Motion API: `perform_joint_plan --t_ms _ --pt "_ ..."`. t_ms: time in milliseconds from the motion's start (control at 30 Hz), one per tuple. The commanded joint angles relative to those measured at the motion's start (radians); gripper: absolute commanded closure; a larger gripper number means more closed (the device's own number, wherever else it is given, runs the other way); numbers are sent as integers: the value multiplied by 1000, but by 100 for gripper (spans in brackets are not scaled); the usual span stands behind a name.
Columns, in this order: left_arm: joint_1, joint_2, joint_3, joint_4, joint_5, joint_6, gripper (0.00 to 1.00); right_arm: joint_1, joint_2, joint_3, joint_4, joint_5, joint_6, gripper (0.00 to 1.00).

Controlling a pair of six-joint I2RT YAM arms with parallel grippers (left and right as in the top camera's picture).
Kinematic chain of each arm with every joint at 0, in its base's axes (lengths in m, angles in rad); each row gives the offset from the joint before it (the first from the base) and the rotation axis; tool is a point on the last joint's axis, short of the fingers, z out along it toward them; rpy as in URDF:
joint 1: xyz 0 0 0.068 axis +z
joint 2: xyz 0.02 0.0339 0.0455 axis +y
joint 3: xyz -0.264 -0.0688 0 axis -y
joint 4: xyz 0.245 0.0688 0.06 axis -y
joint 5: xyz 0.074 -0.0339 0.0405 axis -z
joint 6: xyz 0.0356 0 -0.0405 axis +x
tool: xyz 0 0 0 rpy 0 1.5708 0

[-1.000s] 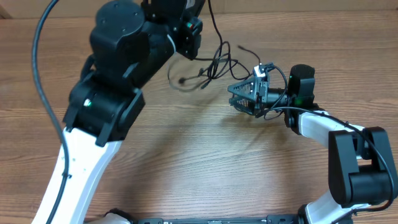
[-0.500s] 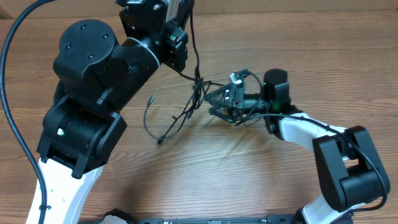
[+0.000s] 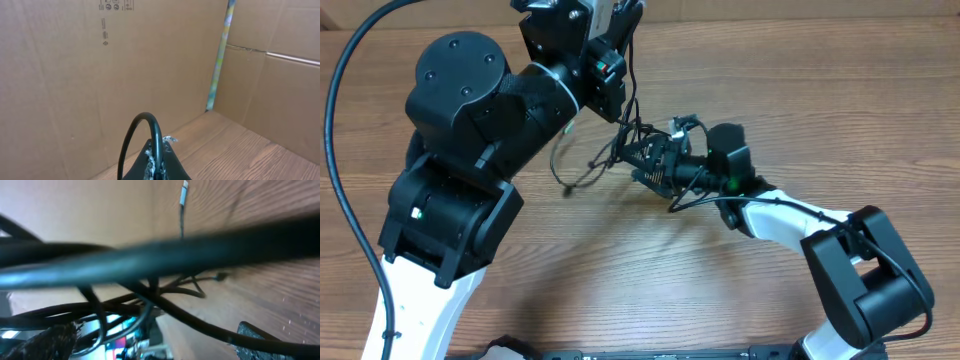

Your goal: Untangle cables

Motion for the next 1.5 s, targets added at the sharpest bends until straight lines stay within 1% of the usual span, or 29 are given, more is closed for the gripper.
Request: perform_joint_plan --t_ms 0,200,300,433,633,767,933,1167,1267,1467 --pt "4 -55 14 13 14 -9 96 3 1 -3 5 125 6 0" --pt "4 -84 14 0 -42 29 96 -37 1 -3 13 -26 -50 0" --pt "4 -86 14 -10 -66 51 96 -74 1 -3 13 -86 -50 0" --pt "4 -84 14 -18 -55 53 96 -108 1 -3 12 -104 -50 0" --pt "4 -84 14 -30 -51 53 96 -108 1 -3 13 -115 -45 0" --pt "4 -83 14 -40 -48 40 96 -107 1 -3 13 -102 2 0" --pt "4 -82 14 -38 -48 -2 96 -74 1 -3 13 -31 7 0" --pt "4 -82 14 -29 -48 -30 96 -5 1 -3 1 150 6 0" --pt "4 -82 14 -8 -48 -30 96 13 1 -3 -69 257 6 0" --pt "4 -98 14 77 -49 -30 96 23 1 -3 -273 456 3 0"
